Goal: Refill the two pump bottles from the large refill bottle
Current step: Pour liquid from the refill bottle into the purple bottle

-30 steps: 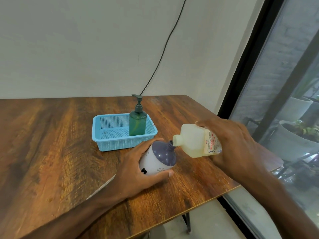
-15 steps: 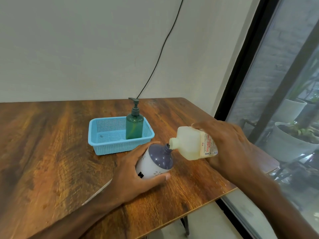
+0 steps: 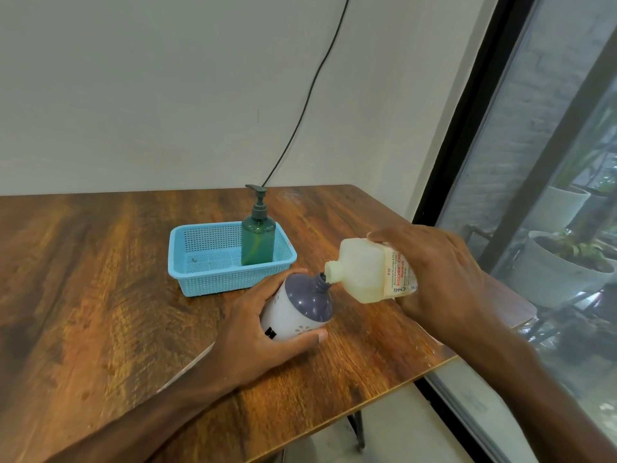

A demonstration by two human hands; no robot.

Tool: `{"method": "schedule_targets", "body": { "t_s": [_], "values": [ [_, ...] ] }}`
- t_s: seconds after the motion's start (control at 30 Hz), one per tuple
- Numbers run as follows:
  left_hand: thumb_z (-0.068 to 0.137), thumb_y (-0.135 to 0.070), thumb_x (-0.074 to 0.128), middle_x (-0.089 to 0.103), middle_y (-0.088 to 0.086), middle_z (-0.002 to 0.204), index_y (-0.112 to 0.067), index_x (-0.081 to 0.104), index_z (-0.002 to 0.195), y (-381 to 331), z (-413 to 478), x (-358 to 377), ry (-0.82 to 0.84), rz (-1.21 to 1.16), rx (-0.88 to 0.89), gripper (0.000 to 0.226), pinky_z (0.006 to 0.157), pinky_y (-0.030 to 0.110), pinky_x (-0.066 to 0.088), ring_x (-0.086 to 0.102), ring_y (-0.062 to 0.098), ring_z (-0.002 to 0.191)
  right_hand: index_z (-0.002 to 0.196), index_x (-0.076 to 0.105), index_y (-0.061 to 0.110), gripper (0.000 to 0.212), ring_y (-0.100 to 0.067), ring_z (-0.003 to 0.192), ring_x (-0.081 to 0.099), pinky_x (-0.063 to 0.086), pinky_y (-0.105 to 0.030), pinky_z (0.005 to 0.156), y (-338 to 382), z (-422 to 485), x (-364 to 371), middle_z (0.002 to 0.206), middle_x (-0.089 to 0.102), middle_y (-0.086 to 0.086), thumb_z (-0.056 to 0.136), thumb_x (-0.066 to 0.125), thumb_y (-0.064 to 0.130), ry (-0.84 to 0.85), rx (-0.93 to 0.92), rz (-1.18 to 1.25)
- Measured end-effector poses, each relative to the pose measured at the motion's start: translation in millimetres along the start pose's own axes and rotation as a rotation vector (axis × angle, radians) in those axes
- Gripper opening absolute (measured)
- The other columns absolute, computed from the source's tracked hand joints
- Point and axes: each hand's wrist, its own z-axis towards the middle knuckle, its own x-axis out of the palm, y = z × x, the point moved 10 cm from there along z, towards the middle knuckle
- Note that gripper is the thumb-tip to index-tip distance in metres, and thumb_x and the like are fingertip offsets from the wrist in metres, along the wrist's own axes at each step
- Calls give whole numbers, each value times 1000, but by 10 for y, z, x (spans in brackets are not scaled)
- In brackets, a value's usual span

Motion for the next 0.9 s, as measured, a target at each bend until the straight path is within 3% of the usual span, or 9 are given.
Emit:
{"method": "schedule_targets", "body": {
  "t_s": [0.53, 0.9],
  "values": [
    [69, -46, 97, 69, -17, 132, -33, 60, 141, 27, -1, 13, 4, 15, -7, 82, 101, 35, 59, 67, 11, 123, 135, 51, 40, 79, -24, 132, 51, 32, -49, 111, 42, 10, -36, 132, 63, 7, 67, 90, 28, -7, 1, -13],
    [68, -47, 95, 65, -31, 128, -47, 57, 132, -47, 10, 3, -9, 18, 10, 75, 93, 11, 53, 65, -2, 119, 135, 51, 38, 79, -24, 133, 50, 31, -48, 112, 50, 11, -46, 132, 64, 6, 67, 90, 26, -8, -1, -21]
  ]
}}
